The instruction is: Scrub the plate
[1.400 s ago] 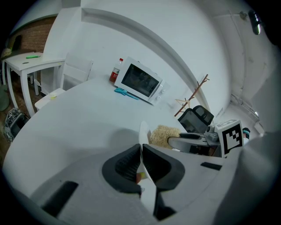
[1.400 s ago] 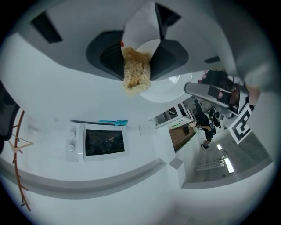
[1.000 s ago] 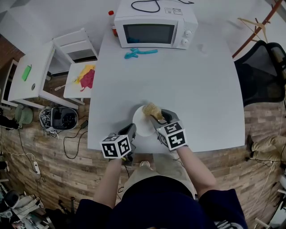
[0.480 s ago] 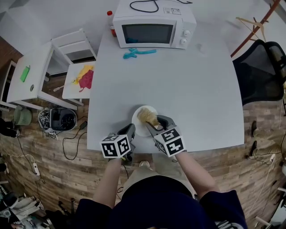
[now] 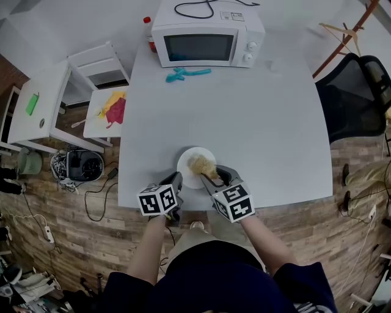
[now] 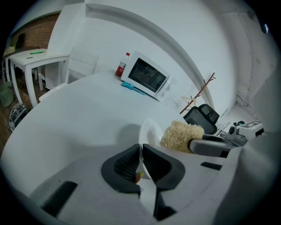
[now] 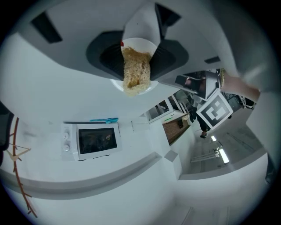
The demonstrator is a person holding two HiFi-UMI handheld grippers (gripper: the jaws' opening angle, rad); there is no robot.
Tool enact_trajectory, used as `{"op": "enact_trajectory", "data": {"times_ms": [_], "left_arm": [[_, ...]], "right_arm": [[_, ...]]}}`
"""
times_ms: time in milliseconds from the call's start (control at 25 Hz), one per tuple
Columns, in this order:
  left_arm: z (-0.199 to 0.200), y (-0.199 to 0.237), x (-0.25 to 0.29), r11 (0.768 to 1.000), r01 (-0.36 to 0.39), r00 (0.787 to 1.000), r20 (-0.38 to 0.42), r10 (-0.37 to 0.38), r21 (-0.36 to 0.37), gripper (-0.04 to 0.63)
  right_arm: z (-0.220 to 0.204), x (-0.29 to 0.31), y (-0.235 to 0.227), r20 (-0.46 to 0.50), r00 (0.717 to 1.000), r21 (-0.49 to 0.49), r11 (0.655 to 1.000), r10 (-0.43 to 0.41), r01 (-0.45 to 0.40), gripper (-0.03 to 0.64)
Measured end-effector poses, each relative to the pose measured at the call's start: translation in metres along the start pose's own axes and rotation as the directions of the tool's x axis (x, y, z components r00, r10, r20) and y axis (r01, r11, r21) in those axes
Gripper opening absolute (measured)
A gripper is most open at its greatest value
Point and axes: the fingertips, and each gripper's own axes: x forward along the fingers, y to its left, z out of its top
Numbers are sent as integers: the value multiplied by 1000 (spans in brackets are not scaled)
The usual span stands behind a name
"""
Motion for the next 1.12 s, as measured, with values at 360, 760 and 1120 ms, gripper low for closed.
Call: {"op": "enact_trajectory", "data": {"times_ms": [360, 760, 1120], "left_arm": [[-17, 14, 12, 998, -29, 999, -45, 26, -60, 31], [-27, 22, 20, 995, -78, 994, -79, 73, -64, 37], [-28, 23, 21, 993, -100, 992, -78, 95, -60, 41]], "right_arm": [[-10, -7, -5, 5, 1000, 48, 999, -17, 17, 172], [-10, -14, -10, 19, 999, 63, 998, -27, 26, 172], [-12, -19, -13, 24, 999, 70, 997, -36, 34, 172]]}}
